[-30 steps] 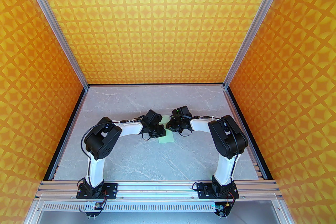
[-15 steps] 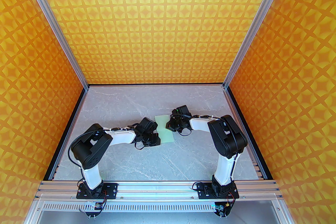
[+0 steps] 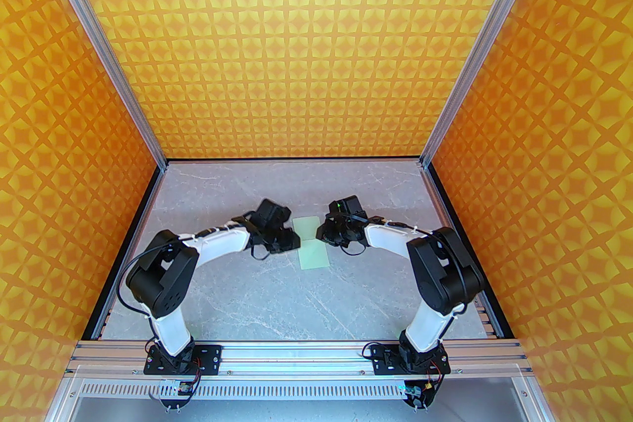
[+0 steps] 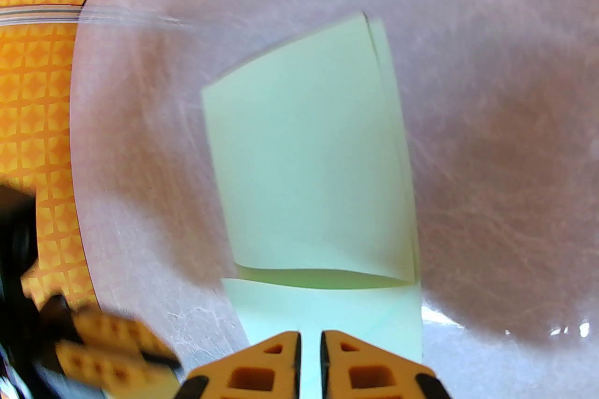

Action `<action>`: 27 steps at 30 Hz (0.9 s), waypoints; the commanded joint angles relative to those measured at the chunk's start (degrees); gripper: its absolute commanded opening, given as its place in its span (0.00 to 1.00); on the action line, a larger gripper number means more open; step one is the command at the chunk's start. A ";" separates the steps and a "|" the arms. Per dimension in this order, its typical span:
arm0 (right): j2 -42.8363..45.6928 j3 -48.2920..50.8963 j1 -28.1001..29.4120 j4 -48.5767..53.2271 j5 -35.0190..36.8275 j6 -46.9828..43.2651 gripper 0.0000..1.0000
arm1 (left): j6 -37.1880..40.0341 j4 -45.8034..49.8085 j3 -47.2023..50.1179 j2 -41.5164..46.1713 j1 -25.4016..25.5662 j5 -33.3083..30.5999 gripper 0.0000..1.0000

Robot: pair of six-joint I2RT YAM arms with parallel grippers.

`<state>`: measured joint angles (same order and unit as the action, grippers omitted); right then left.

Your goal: Fold a paper plane with a square sheet of paper (fold left side to right side)

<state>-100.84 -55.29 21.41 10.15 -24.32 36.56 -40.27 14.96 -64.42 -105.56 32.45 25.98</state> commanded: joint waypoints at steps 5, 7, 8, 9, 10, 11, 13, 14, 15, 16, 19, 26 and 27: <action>-1.61 -0.72 1.50 1.23 1.40 -2.69 0.14 | -3.67 -4.84 -2.92 -5.99 -2.43 -1.94 0.41; -2.64 -1.73 1.93 1.27 1.30 -2.77 0.14 | -4.64 -6.17 -3.51 -7.22 -2.64 -2.07 0.47; -3.40 -2.43 2.29 1.27 1.27 -2.89 0.14 | -5.12 -7.14 -3.77 -7.84 -2.71 -2.07 0.49; -3.77 -2.92 2.54 1.37 1.36 -2.97 0.14 | -5.49 -7.81 -3.98 -8.22 -2.74 -2.04 0.50; -4.63 -3.67 2.85 1.49 1.59 -3.07 0.14 | -5.84 -8.29 -4.32 -8.79 -2.74 -1.99 0.50; -5.48 -4.28 2.96 1.69 1.72 -3.14 0.14 | -5.96 -8.30 -4.94 -9.44 -2.74 -2.02 0.51; -6.84 -4.96 2.94 1.97 2.40 -3.33 0.13 | -6.05 -8.23 -6.21 -10.38 -2.74 -1.99 0.51; -7.27 -5.03 2.94 2.08 2.69 -3.48 0.13 | -6.22 -8.23 -6.67 -10.88 -2.74 -2.04 0.52; -7.57 -5.09 2.94 2.34 3.22 -3.75 0.13 | -6.31 -8.39 -7.10 -11.26 -2.74 -2.01 0.52; -7.69 -4.88 2.96 2.33 3.60 -3.85 0.12 | -6.31 -8.44 -7.62 -11.63 -2.74 -1.99 0.52; -7.72 -3.96 2.94 2.33 3.92 -4.16 0.12 | -6.31 -7.87 -9.72 -13.44 -2.70 -2.06 0.53; -7.20 -1.85 3.00 1.54 3.44 -3.88 0.12 | -5.80 -7.00 -15.68 -17.84 -2.83 -2.60 0.54; -7.18 -1.65 3.02 1.45 3.35 -3.85 0.12 | -5.62 -6.84 -16.58 -18.37 -2.83 -2.64 0.54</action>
<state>-107.68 -58.65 24.32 11.11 -22.26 33.50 -46.72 12.64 -77.49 -119.87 29.76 25.71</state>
